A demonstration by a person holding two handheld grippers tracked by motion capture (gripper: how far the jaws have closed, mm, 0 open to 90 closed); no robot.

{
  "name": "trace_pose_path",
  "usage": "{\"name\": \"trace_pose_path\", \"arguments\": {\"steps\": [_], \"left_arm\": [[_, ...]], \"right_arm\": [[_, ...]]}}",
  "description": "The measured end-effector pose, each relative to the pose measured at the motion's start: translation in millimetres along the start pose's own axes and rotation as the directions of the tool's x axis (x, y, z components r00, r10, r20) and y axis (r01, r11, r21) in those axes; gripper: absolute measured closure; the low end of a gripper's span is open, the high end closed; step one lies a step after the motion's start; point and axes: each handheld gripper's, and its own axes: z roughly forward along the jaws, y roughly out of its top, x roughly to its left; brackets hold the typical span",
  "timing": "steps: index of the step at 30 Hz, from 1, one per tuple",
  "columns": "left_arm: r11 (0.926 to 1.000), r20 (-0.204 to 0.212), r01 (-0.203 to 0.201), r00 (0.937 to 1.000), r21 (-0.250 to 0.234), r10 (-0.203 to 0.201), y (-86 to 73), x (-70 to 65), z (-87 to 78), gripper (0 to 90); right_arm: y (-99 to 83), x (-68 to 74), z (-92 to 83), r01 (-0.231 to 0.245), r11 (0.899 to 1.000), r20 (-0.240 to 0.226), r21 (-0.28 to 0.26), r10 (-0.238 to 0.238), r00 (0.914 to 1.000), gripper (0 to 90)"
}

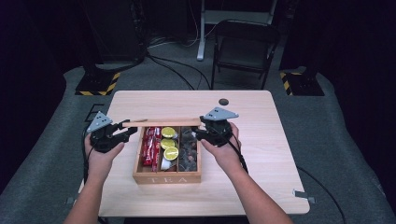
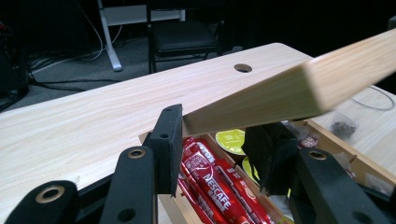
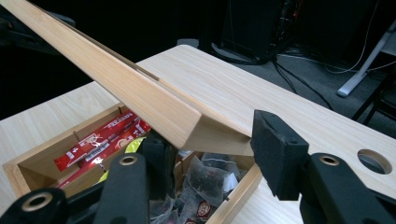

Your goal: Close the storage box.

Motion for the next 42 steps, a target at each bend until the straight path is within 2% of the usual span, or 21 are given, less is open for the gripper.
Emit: {"name": "trace_pose_path", "arguments": {"steps": [2,7,15,23,27,31,34,39,42], "left_arm": [[1.0000,-0.008,-0.006,0.9999,-0.006,0.006,2.5,-3.4,-3.4,57.2],[0.9994,-0.027,-0.035,0.9990,0.007,0.035,9.5,-8.2,-7.5,57.1],[0.9995,-0.034,-0.024,0.9991,0.021,0.025,13.5,-8.2,-6.7,57.1],[0.9976,-0.026,-0.037,0.9989,0.058,0.039,17.8,-7.8,-7.1,57.2],[0.9972,-0.022,-0.044,0.9987,0.060,0.045,16.9,-7.6,-7.5,57.0],[0.9981,-0.010,-0.033,0.9994,0.053,0.033,15.2,-7.6,-9.1,56.1],[0.9986,-0.010,-0.024,0.9996,0.046,0.025,13.9,-8.4,-11.2,56.4],[0.9989,-0.001,-0.025,0.9997,0.041,0.025,13.5,-10.5,-16.6,56.0],[0.9977,0.002,-0.044,0.9990,0.052,0.044,12.6,-12.2,-19.1,55.3]], "right_arm": [[0.1,-0.5,0.1,0.021,1.000,0.002,-0.007,-0.021,0.9998,52.1],[0.5,-2.8,-2.0,0.001,1.000,-0.018,-0.006,-0.001,0.9998,52.5],[1.6,-5.7,-0.7,-0.014,1.000,-0.029,-0.016,0.013,0.9995,52.2],[3.9,-5.8,-0.9,-0.017,1.000,-0.029,-0.001,0.017,0.9994,52.3],[3.6,-6.0,-2.1,-0.009,1.000,-0.038,0.010,0.009,0.9992,52.4],[3.5,-4.9,-4.0,-0.010,0.999,-0.045,0.031,0.011,0.9989,52.6],[4.0,-4.4,-4.0,0.006,0.999,-0.040,0.036,-0.004,0.9992,52.8],[3.4,-3.0,-5.2,0.002,0.999,-0.037,0.036,-0.001,0.9993,52.7],[3.1,-0.5,-6.8,0.003,0.999,-0.034,0.039,-0.002,0.9994,52.6]]}}
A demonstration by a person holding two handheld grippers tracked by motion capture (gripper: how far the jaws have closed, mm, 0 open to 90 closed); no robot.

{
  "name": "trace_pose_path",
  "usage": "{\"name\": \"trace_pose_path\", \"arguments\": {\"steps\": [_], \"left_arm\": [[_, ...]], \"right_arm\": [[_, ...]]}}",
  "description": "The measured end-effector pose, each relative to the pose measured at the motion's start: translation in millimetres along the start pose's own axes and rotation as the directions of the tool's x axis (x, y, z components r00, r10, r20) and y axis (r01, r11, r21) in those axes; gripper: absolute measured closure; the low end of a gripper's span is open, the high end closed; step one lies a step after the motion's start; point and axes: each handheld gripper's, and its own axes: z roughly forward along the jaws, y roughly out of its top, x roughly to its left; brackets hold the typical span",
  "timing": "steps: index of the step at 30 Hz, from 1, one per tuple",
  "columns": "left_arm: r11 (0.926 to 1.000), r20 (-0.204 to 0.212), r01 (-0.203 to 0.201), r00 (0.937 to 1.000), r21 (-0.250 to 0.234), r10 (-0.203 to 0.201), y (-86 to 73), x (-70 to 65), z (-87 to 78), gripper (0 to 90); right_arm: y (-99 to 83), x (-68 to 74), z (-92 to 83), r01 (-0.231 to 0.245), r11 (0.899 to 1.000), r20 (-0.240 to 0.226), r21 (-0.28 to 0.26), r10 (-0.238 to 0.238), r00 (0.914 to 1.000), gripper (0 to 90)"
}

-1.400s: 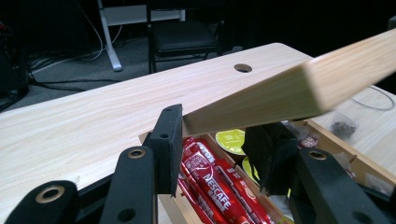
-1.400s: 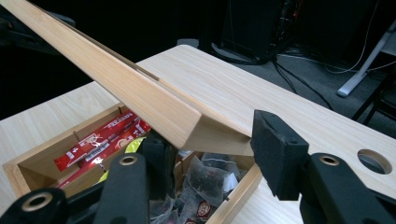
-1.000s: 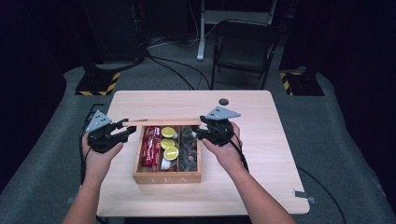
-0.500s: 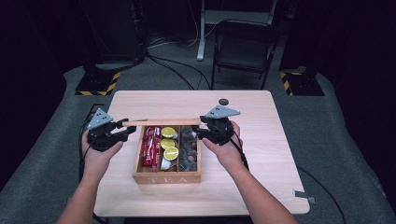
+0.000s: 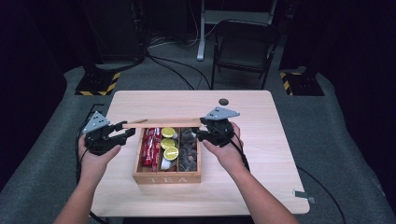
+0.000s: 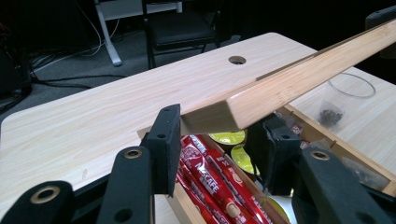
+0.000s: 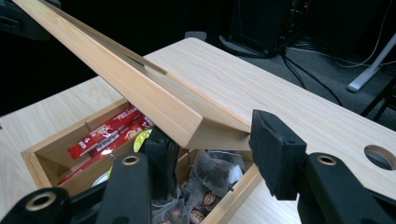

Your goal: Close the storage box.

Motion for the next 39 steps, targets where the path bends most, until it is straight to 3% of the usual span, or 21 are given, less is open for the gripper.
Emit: {"name": "trace_pose_path", "arguments": {"steps": [3,12,18,29,39], "left_arm": [[1.0000,0.001,-0.004,1.0000,0.003,0.004,-1.7,-1.2,-0.9,55.2],[0.9999,0.007,-0.016,0.9998,0.005,0.016,-11.4,-5.1,-4.7,54.9],[0.9988,0.006,-0.045,0.9990,0.020,0.045,-23.9,-11.1,-8.3,54.9],[0.9994,0.024,-0.034,0.9991,-0.008,0.034,-45.6,-16.6,-13.5,54.9],[0.9990,0.034,-0.039,0.9987,0.022,0.038,-60.6,-21.8,-15.1,54.4]], "right_arm": [[-1.8,0.9,-0.4,0.027,1.000,-0.002,-0.006,-0.027,0.9996,52.3],[-11.3,7.8,-7.4,0.023,1.000,-0.010,-0.017,-0.023,0.9997,51.9],[-24.4,16.1,-10.7,0.038,0.999,-0.006,-0.017,-0.038,0.9993,51.9],[-42.6,24.2,-16.7,0.043,0.999,-0.031,-0.013,-0.043,0.9986,51.7],[-58.7,31.7,-20.4,0.030,1.000,-0.039,0.001,-0.030,0.9988,51.9]]}}
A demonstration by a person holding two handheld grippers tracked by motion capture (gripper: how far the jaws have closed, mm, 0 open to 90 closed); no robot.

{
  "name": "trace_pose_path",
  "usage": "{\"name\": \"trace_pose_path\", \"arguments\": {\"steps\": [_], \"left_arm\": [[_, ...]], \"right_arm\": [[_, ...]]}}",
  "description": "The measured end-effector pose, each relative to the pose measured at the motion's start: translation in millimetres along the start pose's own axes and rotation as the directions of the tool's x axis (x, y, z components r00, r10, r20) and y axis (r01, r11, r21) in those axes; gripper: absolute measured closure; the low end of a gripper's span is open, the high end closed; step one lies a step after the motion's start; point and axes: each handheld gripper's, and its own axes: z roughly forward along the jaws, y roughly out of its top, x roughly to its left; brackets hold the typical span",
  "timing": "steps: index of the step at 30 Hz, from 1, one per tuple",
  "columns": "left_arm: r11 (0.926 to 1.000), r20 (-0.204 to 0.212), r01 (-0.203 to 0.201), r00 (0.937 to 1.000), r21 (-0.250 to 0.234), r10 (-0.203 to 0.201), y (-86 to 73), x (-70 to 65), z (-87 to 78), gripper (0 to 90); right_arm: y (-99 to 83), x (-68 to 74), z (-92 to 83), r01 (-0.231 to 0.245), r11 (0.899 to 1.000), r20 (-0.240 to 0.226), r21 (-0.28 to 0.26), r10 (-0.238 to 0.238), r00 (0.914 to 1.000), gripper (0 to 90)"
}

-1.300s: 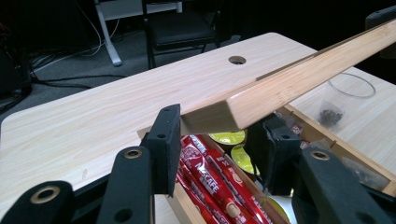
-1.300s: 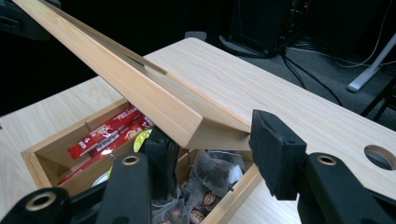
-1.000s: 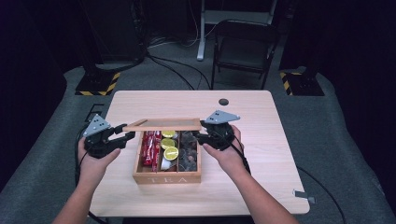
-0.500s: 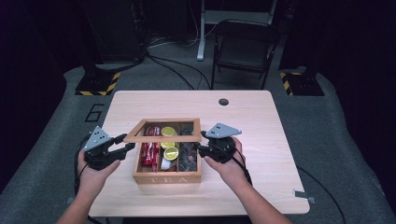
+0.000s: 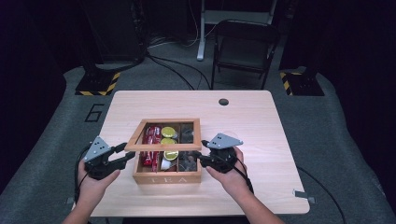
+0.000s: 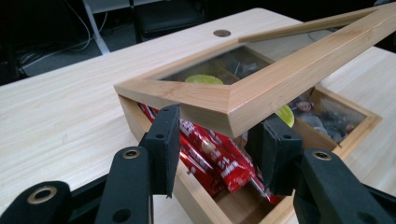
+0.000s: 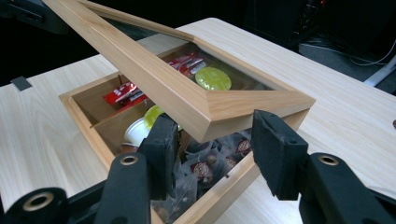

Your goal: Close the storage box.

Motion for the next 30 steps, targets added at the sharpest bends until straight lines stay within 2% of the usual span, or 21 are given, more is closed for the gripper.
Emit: {"name": "trace_pose_path", "arguments": {"steps": [2,3,4,7,8,9,24,28,30], "left_arm": [[1.0000,0.002,0.000,1.0000,0.006,0.000,-2.9,-0.8,0.3,54.4],[1.0000,0.001,0.003,1.0000,0.004,-0.003,-4.7,-1.4,0.5,54.4],[0.9999,0.004,0.007,1.0000,0.009,-0.007,-6.2,-1.8,0.5,54.5],[0.9999,0.000,0.009,1.0000,0.014,-0.009,-10.6,-3.8,1.1,54.5],[0.9998,0.002,0.009,1.0000,0.018,-0.009,-11.8,-4.2,1.1,54.5],[0.9997,0.005,0.012,0.9999,0.023,-0.012,-13.0,-4.7,0.9,54.5],[0.9981,0.023,0.011,0.9997,0.060,-0.013,-26.0,-9.6,-0.3,53.8],[0.9982,0.019,0.006,0.9998,0.060,-0.007,-27.5,-13.1,-1.5,51.9],[0.9968,0.020,-0.007,0.9998,0.080,0.006,-29.4,-14.5,-1.4,51.7]], "right_arm": [[-3.5,0.3,0.2,0.020,1.000,-0.005,-0.004,-0.020,0.9998,51.9],[-4.8,2.3,-0.3,0.004,1.000,-0.002,0.004,-0.004,1.0000,51.9],[-6.3,1.9,-0.8,0.020,1.000,-0.012,0.008,-0.020,0.9997,51.9],[-10.5,4.1,-1.2,0.023,1.000,-0.014,0.011,-0.023,0.9996,51.9],[-11.8,5.9,-0.9,0.008,1.000,-0.006,0.010,-0.008,0.9999,51.9],[-13.2,5.3,-1.2,0.026,1.000,-0.012,0.012,-0.026,0.9996,51.9],[-29.7,12.9,-1.9,-0.005,1.000,-0.028,0.023,0.006,0.9996,52.3],[-32.5,13.6,-1.8,-0.010,1.000,-0.036,0.024,0.011,0.9993,52.3],[-33.3,13.9,-2.6,-0.013,1.000,-0.038,0.019,0.014,0.9992,54.1]]}}
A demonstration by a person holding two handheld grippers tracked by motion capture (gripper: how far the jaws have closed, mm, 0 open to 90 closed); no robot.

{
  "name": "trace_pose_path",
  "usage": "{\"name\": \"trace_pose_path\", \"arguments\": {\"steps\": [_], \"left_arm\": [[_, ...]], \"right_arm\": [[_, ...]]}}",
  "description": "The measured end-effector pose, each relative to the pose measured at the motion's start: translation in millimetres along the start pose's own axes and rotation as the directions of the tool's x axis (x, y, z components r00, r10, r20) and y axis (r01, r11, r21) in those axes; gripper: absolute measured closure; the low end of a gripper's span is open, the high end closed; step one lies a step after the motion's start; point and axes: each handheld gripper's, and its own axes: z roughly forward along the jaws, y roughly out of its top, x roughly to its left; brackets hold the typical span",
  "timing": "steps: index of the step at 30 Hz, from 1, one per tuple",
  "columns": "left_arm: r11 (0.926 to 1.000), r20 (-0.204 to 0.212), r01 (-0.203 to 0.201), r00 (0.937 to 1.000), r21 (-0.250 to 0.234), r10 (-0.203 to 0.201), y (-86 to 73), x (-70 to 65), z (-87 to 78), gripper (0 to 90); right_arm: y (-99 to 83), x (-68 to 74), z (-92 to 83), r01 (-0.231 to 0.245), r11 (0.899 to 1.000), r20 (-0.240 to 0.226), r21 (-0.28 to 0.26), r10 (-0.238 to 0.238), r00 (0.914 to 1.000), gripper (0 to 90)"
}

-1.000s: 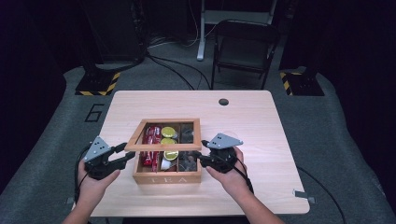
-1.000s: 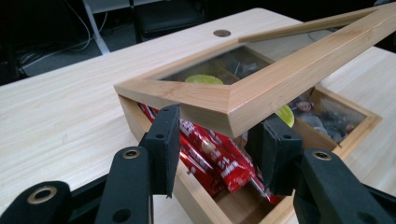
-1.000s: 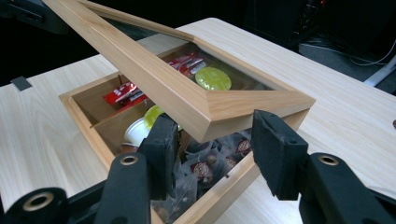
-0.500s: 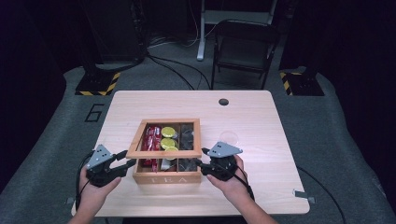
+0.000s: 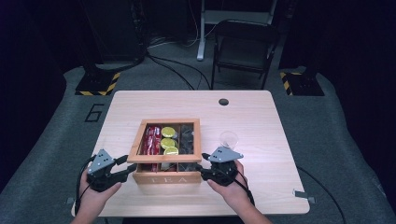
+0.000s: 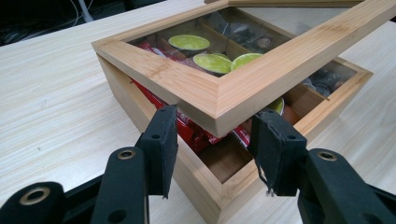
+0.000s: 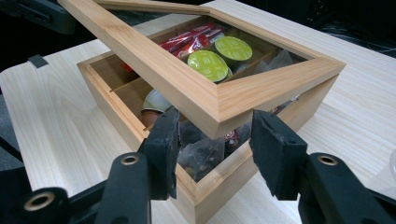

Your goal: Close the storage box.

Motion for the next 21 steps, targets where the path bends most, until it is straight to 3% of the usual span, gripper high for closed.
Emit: {"name": "trace_pose_path", "arguments": {"steps": [4,6,10,21], "left_arm": [[0.9999,-0.007,-0.013,0.9999,0.002,0.013,-11.4,-2.8,3.8,52.0],[0.9998,0.009,0.017,0.9998,0.013,-0.018,-16.3,-2.0,6.7,52.0],[0.9996,0.015,0.015,0.9998,0.025,-0.016,-19.6,-1.7,8.3,52.1],[0.9994,0.018,0.017,0.9997,0.030,-0.018,-24.6,-1.9,11.0,52.6]], "right_arm": [[1.1,1.2,-0.9,-0.012,1.000,-0.020,-0.023,0.011,0.9997,55.6],[0.1,3.2,1.6,0.009,1.000,-0.018,-0.007,-0.009,0.9998,54.9],[-4.5,6.4,3.9,0.031,0.999,-0.011,0.011,-0.031,0.9995,52.8],[-20.4,4.3,6.3,-0.007,1.000,-0.008,0.030,0.008,0.9999,51.9]]}}
